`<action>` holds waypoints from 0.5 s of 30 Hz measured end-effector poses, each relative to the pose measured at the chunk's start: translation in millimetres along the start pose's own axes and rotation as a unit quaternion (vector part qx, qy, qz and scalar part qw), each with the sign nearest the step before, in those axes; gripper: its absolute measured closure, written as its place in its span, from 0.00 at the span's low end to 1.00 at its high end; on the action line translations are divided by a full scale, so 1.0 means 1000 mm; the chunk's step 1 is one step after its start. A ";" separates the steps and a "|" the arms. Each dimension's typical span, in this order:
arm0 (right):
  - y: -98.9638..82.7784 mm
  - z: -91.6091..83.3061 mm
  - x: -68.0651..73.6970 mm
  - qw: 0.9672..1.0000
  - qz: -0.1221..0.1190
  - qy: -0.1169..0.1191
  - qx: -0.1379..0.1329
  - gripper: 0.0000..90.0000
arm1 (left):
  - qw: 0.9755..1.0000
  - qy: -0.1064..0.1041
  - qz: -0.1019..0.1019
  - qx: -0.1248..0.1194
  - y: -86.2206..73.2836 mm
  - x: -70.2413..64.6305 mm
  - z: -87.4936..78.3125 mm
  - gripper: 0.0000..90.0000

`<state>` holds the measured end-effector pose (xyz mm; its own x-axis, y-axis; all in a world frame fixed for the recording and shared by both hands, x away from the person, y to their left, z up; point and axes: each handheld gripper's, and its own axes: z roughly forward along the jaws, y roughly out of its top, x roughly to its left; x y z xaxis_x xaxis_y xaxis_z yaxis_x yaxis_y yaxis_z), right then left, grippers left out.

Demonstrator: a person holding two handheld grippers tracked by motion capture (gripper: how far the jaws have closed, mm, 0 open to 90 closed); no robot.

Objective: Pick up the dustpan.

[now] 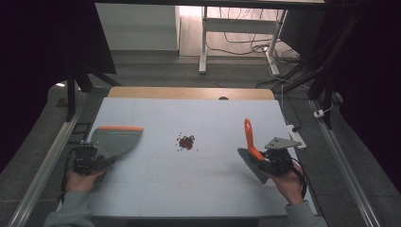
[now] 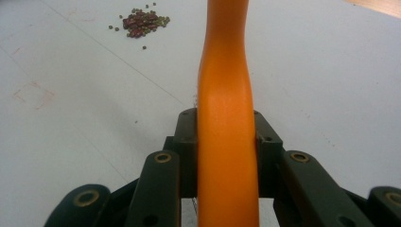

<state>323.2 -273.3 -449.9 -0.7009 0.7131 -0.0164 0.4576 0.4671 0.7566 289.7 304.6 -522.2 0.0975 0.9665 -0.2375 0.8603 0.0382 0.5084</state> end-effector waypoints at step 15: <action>-0.001 0.000 -0.001 1.000 0.002 -0.002 0.001 0.78 | 1.000 -0.006 -0.004 -0.001 -0.001 0.003 0.000 0.68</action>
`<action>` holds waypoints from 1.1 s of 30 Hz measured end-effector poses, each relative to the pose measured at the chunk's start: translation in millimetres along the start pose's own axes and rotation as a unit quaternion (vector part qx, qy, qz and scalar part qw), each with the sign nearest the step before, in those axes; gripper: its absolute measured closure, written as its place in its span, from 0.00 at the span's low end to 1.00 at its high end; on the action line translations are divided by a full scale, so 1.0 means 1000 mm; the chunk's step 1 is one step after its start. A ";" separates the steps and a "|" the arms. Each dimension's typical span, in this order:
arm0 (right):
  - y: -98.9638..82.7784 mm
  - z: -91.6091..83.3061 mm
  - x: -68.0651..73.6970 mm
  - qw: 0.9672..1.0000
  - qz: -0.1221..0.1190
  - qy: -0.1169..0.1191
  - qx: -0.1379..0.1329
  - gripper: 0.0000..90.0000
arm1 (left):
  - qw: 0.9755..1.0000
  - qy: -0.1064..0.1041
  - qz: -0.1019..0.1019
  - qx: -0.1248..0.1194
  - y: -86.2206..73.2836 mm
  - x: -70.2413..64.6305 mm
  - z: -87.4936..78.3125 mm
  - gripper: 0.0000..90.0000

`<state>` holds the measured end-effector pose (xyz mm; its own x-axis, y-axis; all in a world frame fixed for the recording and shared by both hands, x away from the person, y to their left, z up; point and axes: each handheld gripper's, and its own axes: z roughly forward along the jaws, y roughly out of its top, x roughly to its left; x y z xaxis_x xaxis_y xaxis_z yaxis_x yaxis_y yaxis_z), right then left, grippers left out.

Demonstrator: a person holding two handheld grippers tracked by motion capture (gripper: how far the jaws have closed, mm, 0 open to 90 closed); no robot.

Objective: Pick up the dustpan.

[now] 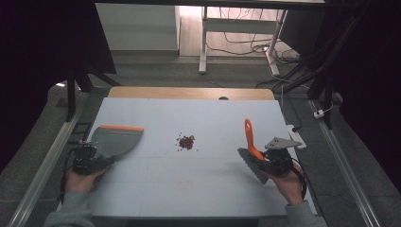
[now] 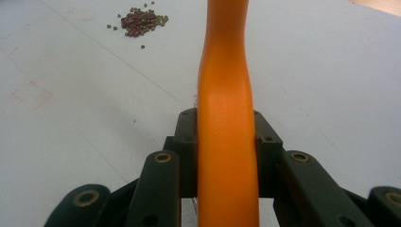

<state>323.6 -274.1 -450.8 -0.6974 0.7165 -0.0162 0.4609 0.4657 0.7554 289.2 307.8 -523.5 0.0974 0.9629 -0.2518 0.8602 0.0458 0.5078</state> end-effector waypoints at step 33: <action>0.000 0.000 0.000 1.000 0.001 -0.003 -0.004 0.78 | 0.998 -0.012 0.015 -0.052 -0.003 0.006 -0.013 0.68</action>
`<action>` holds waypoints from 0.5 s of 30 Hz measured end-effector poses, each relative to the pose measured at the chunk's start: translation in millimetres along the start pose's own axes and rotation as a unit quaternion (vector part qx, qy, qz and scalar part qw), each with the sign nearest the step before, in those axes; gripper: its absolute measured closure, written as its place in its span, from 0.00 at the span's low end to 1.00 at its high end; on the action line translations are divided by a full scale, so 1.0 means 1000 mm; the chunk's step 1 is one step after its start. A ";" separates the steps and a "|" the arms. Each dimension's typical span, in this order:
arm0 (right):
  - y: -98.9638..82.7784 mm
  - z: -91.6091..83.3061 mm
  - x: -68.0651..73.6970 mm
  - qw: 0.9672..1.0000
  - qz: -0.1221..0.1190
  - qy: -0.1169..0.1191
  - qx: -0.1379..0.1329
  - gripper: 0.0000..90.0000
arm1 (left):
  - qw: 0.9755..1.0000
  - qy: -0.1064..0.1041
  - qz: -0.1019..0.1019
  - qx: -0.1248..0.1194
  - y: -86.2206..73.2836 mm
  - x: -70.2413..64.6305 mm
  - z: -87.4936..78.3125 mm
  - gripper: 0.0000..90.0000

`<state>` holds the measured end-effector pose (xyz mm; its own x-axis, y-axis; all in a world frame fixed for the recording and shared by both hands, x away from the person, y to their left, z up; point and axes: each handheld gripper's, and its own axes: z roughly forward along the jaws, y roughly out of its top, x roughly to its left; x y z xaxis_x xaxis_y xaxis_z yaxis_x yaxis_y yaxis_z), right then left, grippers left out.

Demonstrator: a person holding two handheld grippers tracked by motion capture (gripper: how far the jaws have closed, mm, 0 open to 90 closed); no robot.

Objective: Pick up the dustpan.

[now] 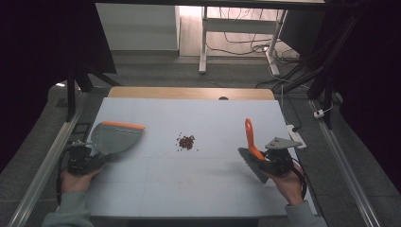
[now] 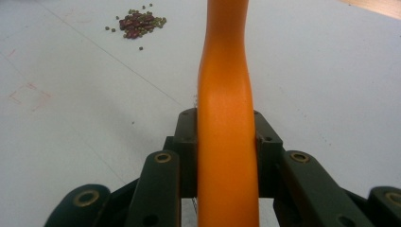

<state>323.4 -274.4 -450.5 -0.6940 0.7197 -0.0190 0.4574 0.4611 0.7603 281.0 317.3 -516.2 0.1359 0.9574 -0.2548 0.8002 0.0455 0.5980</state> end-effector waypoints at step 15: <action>0.000 0.000 0.000 1.000 0.001 -0.001 -0.004 0.78 | 0.999 -0.030 0.026 -0.032 0.001 0.000 -0.009 0.68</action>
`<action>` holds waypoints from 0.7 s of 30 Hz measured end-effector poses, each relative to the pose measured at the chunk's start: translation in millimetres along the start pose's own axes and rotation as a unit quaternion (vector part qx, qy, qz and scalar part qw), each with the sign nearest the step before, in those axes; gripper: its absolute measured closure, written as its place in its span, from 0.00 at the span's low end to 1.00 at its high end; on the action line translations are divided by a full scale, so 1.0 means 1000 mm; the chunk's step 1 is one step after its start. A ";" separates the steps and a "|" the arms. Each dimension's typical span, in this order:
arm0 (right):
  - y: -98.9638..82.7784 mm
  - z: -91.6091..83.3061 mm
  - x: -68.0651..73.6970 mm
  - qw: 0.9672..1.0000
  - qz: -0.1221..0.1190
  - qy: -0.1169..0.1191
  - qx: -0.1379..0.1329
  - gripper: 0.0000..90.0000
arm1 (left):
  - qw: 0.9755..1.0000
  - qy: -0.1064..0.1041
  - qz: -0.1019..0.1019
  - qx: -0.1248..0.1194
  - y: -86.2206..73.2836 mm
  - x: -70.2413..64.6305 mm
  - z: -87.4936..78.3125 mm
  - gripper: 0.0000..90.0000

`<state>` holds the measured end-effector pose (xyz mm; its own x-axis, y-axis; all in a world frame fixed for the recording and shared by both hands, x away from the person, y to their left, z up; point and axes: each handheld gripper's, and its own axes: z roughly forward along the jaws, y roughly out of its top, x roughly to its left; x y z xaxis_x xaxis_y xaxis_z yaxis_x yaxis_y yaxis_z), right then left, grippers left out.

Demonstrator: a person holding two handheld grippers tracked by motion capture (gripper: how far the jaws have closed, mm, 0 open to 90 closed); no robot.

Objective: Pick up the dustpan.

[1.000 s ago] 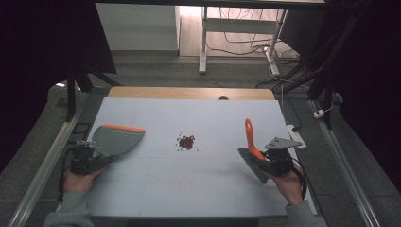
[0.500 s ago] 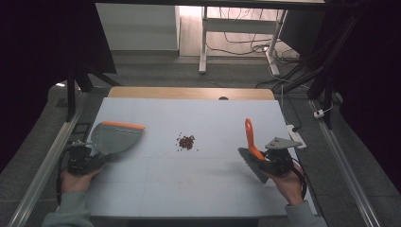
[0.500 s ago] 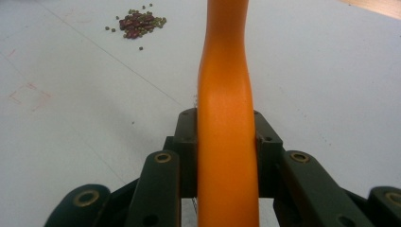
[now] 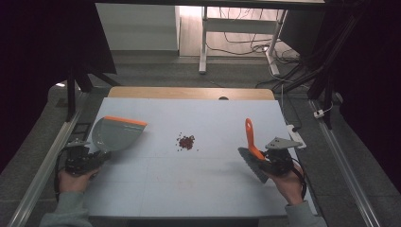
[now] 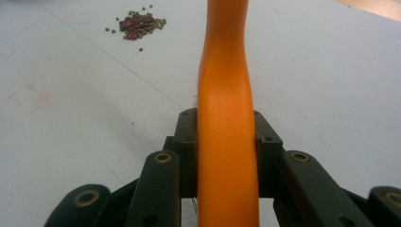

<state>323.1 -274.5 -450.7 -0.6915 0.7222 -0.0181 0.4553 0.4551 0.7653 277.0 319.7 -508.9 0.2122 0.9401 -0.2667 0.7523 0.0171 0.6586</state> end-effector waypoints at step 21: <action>0.004 0.010 -0.001 1.000 0.018 0.007 -0.020 0.78 | 0.996 -0.064 0.059 -0.037 0.008 -0.003 -0.014 0.68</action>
<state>331.2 -268.8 -454.3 -0.6828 0.7304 0.0194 0.4582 0.4073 0.7900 274.2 322.0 -492.9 0.3775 0.8859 -0.2697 0.6709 -0.0609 0.7390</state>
